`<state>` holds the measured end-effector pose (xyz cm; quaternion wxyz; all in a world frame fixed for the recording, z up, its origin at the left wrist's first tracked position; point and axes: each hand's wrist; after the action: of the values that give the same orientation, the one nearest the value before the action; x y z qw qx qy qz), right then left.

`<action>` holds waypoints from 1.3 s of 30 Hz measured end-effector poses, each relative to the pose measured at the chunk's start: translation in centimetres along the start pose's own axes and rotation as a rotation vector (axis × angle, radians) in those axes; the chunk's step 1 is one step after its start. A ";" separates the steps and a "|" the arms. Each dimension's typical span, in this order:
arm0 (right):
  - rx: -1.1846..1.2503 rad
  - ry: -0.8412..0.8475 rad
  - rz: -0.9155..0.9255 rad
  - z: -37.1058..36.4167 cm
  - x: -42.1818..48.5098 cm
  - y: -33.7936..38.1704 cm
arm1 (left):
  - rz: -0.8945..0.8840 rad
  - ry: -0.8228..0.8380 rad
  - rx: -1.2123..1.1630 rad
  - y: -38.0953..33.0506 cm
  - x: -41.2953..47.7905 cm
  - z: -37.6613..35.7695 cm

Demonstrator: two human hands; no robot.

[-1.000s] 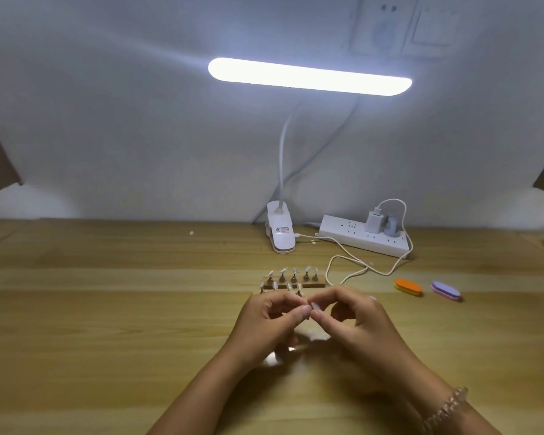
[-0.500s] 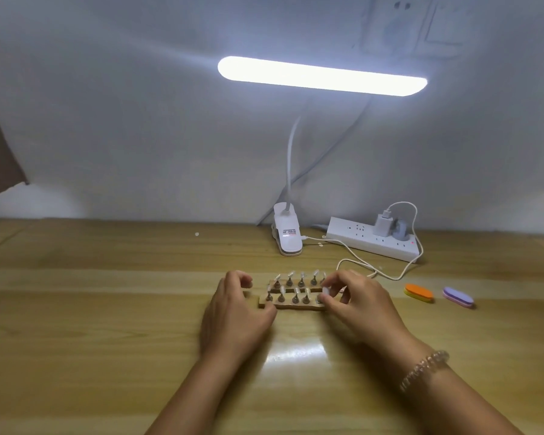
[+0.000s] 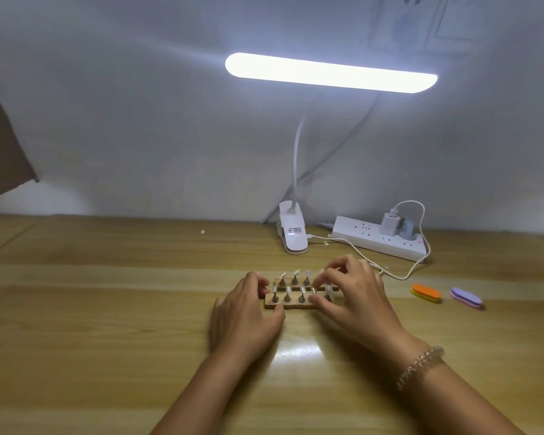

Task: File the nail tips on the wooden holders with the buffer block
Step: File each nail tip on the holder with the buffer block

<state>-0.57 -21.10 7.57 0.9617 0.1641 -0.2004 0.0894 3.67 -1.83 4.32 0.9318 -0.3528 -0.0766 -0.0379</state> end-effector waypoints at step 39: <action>0.435 -0.159 -0.105 0.2 -6.4 1.6 | -0.314 0.415 -0.319 -1.9 -2.6 -0.9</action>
<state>-6.75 -20.32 5.53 0.8883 0.3843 -0.2424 0.0670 0.94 -3.80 4.51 0.8432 -0.4631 0.0686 -0.2643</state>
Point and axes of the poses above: each hand's wrist, its own x-axis towards the middle knuckle, its own z-axis out of the back of the hand, y = z × x, and after that the axes turned 8 degrees about z, right-handed
